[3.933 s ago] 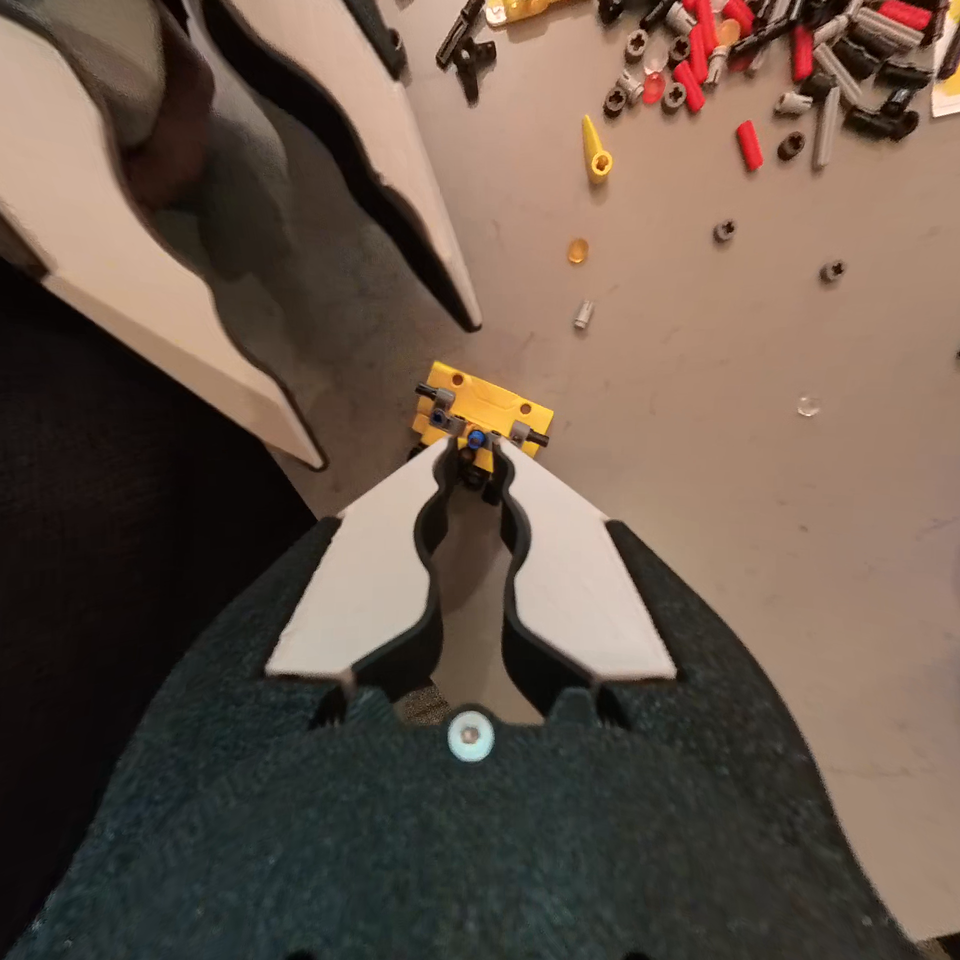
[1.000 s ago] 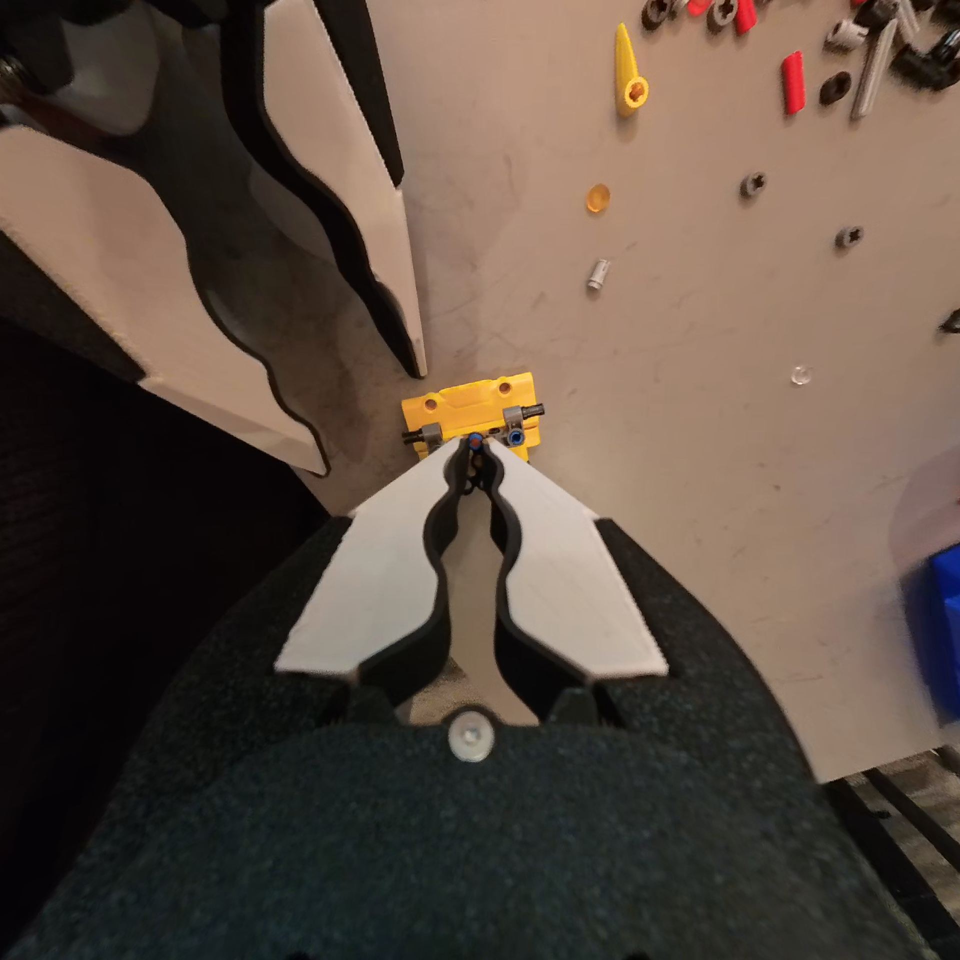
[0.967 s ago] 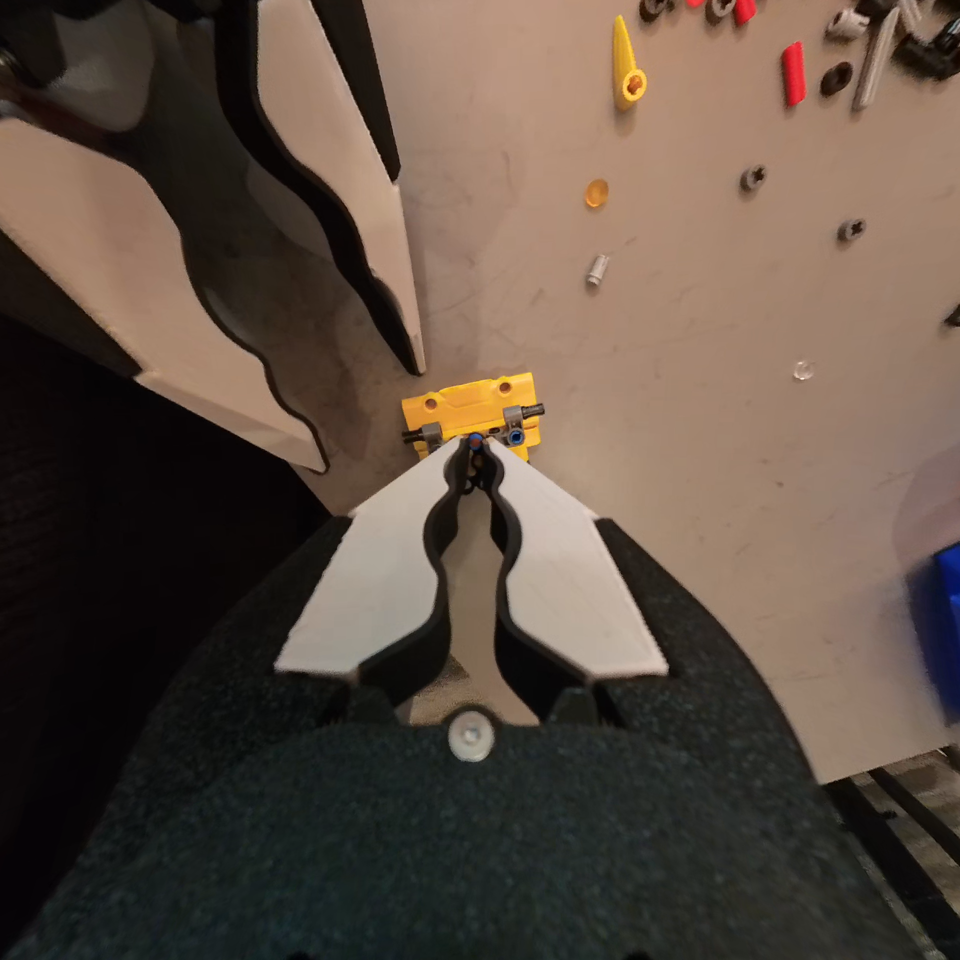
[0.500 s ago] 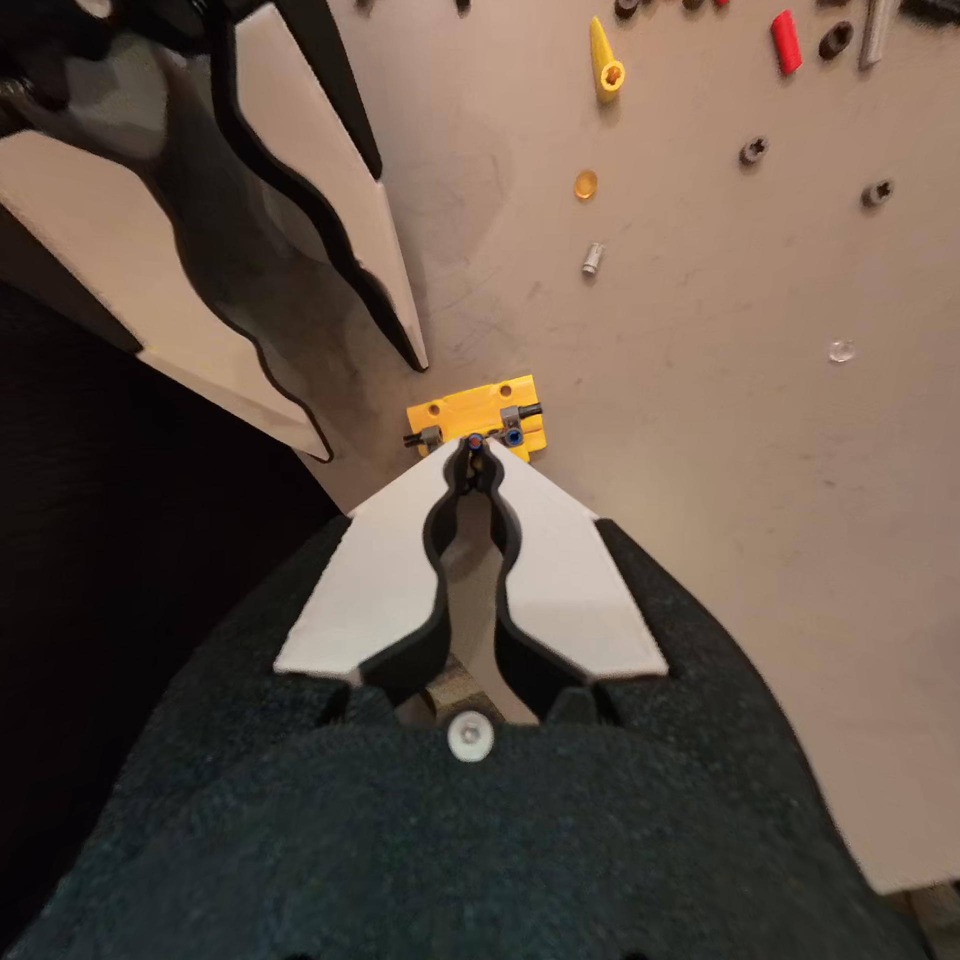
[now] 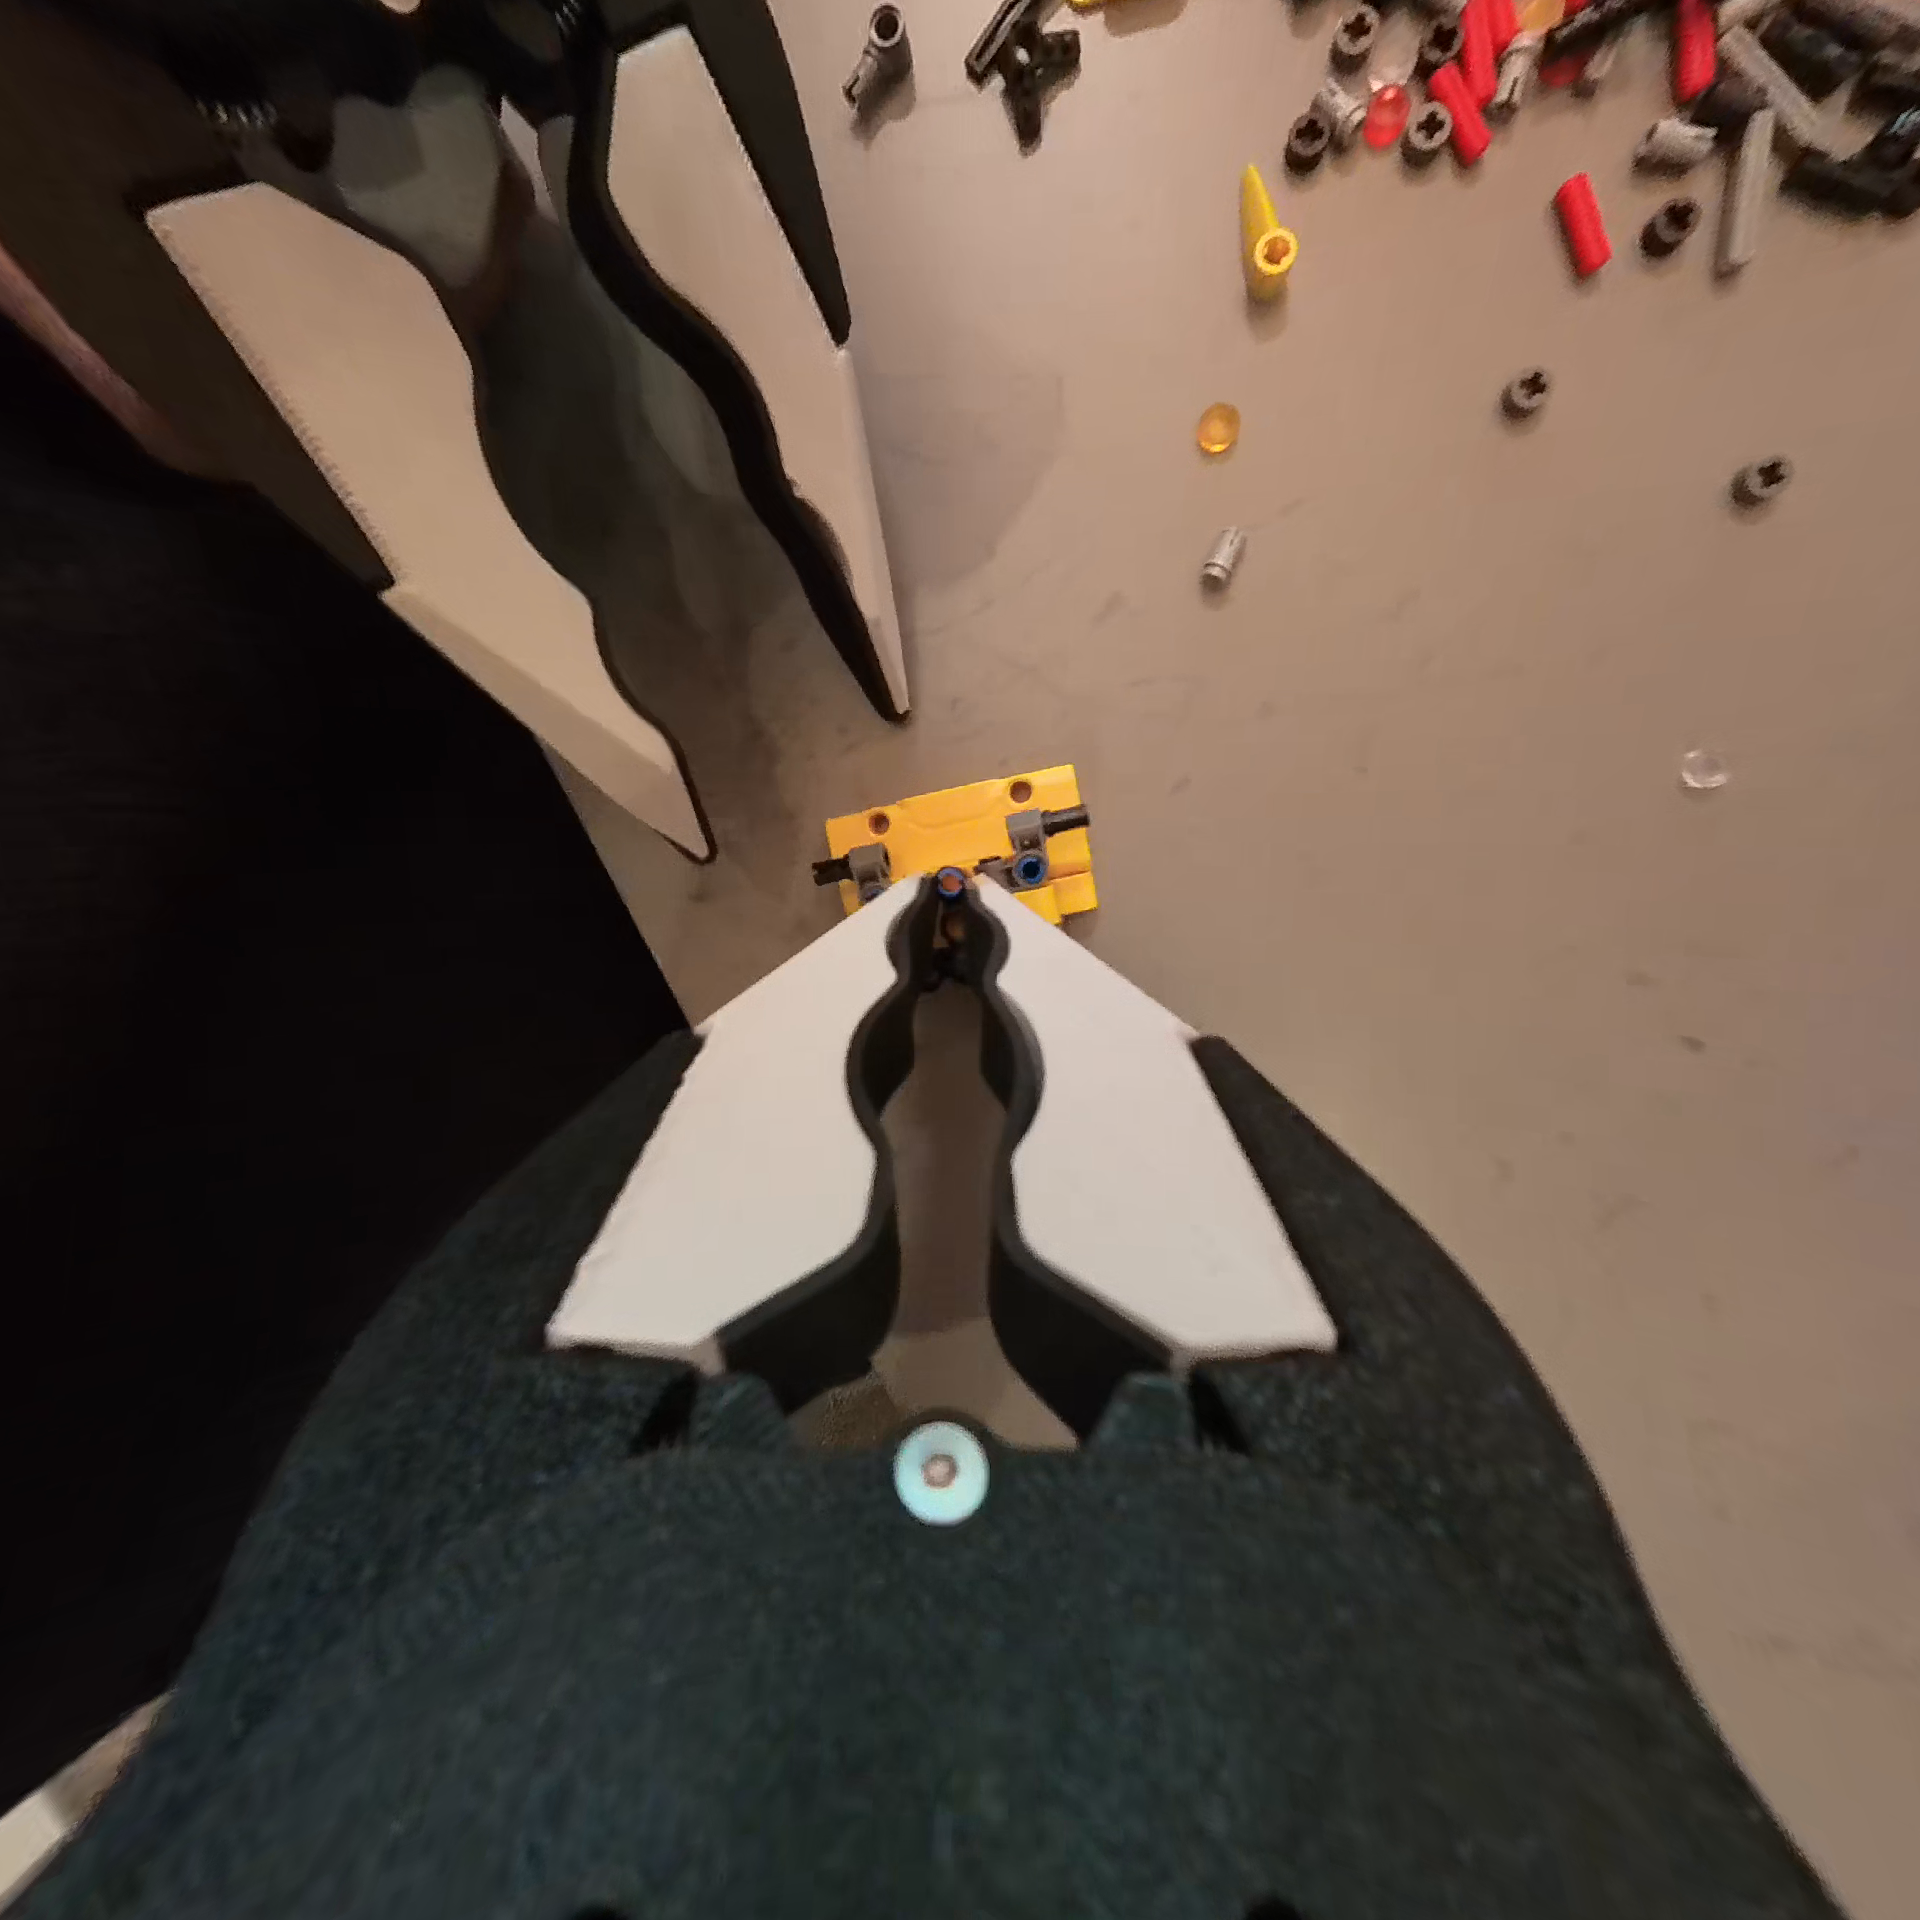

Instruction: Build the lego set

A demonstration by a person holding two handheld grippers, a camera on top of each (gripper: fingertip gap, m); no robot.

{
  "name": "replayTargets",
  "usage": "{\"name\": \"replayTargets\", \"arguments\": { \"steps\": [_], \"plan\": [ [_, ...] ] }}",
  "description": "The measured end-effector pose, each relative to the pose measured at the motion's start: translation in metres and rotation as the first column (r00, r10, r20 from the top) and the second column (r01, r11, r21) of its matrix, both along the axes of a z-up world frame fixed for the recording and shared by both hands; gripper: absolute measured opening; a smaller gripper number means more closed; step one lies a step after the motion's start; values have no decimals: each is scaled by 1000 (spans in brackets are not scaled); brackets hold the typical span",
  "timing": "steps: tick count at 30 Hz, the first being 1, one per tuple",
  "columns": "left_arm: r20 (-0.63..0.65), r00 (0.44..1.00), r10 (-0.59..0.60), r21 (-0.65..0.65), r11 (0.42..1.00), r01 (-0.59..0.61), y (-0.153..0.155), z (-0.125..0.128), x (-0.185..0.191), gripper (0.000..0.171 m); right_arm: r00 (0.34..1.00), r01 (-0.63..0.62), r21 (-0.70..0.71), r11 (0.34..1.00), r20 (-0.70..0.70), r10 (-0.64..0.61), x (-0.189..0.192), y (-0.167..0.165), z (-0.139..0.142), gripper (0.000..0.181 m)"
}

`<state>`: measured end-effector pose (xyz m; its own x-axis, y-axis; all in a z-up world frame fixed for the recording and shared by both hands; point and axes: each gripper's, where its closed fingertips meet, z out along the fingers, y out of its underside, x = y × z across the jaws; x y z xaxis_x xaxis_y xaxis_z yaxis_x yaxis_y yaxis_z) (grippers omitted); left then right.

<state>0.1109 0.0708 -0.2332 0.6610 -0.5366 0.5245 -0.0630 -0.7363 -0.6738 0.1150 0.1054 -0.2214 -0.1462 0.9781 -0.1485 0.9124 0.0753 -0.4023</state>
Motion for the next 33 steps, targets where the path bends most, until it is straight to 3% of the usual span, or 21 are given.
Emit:
{"name": "replayTargets", "arguments": {
  "steps": [6,22,33],
  "plan": [
    [1,1000,0,0,1000,0,0,0,0,46,999,23,54,998,-49,-20,4,1,1,3],
    [0,1000,4,0,1000,-4,0,0,-1,46,978,170,-168,971,-92,-187,3,2,1,3],
    [-19,1000,7,8,1000,-7,0,-1,0,46,976,91,-68,993,-194,-103,5,-2,1,3]
  ]
}}
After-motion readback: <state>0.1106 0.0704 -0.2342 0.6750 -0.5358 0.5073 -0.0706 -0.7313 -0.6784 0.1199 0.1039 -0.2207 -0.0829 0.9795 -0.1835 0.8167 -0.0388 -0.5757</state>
